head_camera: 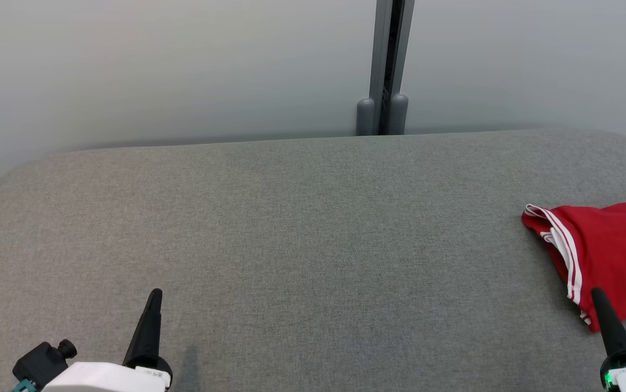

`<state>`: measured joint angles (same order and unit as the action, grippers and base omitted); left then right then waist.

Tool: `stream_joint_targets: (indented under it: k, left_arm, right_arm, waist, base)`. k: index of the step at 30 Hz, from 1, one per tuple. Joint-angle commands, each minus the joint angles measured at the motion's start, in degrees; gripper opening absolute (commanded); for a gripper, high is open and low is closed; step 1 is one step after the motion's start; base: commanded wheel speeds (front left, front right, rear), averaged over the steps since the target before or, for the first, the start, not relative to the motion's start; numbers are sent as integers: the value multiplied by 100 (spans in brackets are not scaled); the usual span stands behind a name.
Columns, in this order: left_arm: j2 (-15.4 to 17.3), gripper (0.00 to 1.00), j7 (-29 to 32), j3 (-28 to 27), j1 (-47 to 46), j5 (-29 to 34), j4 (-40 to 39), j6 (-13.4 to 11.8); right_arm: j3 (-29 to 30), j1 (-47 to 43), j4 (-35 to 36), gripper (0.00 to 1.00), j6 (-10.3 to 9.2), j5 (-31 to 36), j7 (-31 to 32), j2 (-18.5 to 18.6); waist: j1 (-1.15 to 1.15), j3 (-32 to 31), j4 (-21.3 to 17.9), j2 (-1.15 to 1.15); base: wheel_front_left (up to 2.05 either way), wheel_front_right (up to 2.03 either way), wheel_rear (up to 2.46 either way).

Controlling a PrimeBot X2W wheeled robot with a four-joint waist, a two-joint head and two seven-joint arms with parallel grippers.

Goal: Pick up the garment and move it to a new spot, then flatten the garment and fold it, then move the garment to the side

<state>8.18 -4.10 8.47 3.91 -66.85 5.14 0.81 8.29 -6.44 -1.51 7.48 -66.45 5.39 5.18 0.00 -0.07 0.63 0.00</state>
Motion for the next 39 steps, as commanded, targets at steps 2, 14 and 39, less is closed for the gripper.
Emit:
stream_joint_targets:
  k: [2, 14, 39]
  left_arm:
    - [-3, 0, 21, -63, -100, -194, -71, 70]
    - [-121, 0, 92, -138, -95, -780, -86, 221]
    - [-343, 0, 211, -281, -85, -1824, -116, 492]
  right_arm:
    - [57, -1, 56, 0, 2, -237, 63, 12]
    - [201, -39, 50, 0, 2, -898, 226, -14]
    - [471, -82, 34, 0, 2, -2062, 523, -79]
  waist:
    - [0, 1, -3, 0]
    - [0, 4, -15, 0]
    - [0, 11, -40, 0]
  base:
    - [0, 0, 0]
    - [0, 0, 0]
    - [0, 0, 0]
